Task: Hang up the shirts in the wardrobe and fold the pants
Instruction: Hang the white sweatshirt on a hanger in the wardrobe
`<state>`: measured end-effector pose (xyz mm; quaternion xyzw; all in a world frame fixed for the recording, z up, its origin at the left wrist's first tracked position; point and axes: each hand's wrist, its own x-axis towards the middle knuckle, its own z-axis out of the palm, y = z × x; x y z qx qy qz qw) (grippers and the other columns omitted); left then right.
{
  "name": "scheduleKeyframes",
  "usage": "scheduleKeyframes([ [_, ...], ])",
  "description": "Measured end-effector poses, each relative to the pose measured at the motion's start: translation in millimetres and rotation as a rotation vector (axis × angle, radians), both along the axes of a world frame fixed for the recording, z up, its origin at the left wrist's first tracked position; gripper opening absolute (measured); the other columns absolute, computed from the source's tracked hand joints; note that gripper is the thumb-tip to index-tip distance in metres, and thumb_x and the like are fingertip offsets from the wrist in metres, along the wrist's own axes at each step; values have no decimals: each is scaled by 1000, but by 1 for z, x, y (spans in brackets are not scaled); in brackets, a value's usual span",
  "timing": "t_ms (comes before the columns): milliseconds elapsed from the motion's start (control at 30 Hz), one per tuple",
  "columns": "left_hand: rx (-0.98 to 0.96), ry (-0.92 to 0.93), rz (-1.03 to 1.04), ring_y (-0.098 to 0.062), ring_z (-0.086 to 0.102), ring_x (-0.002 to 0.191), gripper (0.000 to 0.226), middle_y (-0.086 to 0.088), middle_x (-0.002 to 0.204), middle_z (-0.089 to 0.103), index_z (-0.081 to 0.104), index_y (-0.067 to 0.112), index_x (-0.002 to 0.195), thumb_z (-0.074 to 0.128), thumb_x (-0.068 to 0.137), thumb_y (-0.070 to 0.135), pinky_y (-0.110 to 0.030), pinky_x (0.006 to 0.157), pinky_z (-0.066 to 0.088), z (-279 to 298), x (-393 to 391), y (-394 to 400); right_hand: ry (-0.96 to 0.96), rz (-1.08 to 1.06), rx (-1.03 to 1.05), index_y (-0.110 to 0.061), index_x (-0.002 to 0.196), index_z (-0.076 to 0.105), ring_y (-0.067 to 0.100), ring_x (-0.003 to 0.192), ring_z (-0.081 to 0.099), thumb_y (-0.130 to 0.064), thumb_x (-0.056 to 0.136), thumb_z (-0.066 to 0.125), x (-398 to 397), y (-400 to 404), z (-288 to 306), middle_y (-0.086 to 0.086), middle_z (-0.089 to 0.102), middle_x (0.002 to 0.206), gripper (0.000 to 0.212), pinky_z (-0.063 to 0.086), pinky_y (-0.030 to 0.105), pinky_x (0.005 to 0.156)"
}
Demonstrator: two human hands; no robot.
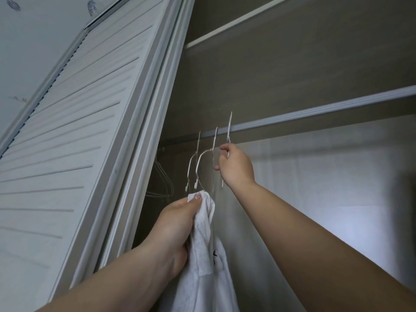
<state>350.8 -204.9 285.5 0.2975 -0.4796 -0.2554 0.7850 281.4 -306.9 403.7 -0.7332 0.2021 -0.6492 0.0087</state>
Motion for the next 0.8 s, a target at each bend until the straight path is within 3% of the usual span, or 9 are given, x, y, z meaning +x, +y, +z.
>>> scheduleKeyframes([
  [67,15,-29,4,-21,71,70,24,-16,87,74,73,7,97,62,91,27,-27,61,54,-2,-1,1,-9,-32,-32,-20,129,49,25,101,63,-21,97,39,-7,1,-3,8,65,114,33,52,42,82],
  [133,32,-72,0,-23,71,70,26,-18,86,73,73,6,95,66,87,30,-28,58,55,-4,-4,1,-27,-62,-65,-22,132,45,24,100,63,-19,97,39,-20,0,-9,6,63,117,36,52,44,83],
  [267,74,-150,6,-24,72,75,21,-16,88,74,71,6,99,66,88,23,-29,64,56,-10,-18,-1,-62,-75,-87,-28,133,46,6,72,63,-11,97,31,-60,-3,-37,2,67,91,43,43,28,61],
  [333,114,-173,40,-27,71,81,19,-17,91,73,68,6,104,63,90,17,-31,71,56,-13,-27,-6,-95,-62,-79,-29,129,52,-1,64,62,-10,98,28,-86,-3,-54,1,67,77,43,44,27,58],
  [433,170,-211,83,-33,68,93,19,-20,98,71,65,7,109,58,92,12,-39,83,53,-16,-36,-14,-153,-19,4,-34,120,59,-1,63,66,-9,97,27,-123,0,-77,-2,67,72,46,55,38,64],
  [567,193,-227,89,-33,65,95,17,-19,100,69,64,6,104,51,93,5,-41,89,49,-21,-45,-24,-129,-51,94,-37,114,62,3,63,69,-4,94,26,-167,9,-111,9,67,75,53,57,45,67],
  [700,255,-221,107,-25,62,79,18,-15,90,65,60,10,96,43,94,3,-30,71,50,-36,-50,-37,-37,-156,171,-39,113,63,8,60,68,-6,89,29,-202,14,-145,-4,70,61,53,56,32,59],
  [800,306,-226,139,-23,59,71,20,-13,82,60,57,9,93,39,92,1,-28,64,47,-50,-49,-50,-15,-155,203,-33,110,65,7,59,69,-2,89,28,-223,19,-165,-15,68,82,53,56,29,62],
])
